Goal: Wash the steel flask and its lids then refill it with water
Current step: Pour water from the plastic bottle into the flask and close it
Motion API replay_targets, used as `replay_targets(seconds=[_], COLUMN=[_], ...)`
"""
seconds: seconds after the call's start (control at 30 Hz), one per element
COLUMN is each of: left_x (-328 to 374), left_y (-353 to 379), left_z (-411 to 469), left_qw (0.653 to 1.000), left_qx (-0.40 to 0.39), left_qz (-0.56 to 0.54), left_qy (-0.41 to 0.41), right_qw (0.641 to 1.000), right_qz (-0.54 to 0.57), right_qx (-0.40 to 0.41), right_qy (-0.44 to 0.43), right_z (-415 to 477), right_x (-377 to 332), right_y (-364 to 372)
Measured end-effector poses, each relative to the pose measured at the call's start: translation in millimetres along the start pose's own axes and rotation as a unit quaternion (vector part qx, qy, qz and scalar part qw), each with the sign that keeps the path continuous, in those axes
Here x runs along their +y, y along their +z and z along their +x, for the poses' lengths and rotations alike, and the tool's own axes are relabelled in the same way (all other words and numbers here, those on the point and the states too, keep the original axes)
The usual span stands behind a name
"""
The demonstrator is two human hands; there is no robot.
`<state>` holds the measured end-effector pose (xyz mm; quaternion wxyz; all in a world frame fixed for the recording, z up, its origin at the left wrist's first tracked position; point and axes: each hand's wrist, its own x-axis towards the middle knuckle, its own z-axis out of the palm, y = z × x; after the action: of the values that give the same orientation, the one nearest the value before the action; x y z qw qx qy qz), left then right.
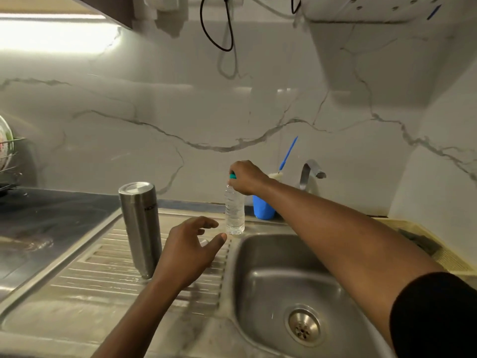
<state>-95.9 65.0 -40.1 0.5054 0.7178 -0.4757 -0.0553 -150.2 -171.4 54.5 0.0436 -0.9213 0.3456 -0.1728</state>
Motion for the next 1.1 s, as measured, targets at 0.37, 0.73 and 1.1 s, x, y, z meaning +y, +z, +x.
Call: replay_targets(seconds=[0.37, 0.73, 1.1], left_x=[25, 33, 18], left_y=[-19, -35, -38], left_z=[-19, -72, -95], left_qw=[0.999, 1.0, 0.997], left_qx=[0.003, -0.006, 0.034], left_qz=[0.026, -0.023, -0.06], left_qy=[0.017, 0.013, 0.017], right_qw=[0.995, 0.985, 0.975], right_qz=[0.054, 0.088, 0.11], right_qx=[0.031, -0.026, -0.055], right_qy=[-0.082, -0.145, -0.186], right_z=[-79, -176, -193], right_x=[-16, -81, -103], right_y=[-65, -77, -47])
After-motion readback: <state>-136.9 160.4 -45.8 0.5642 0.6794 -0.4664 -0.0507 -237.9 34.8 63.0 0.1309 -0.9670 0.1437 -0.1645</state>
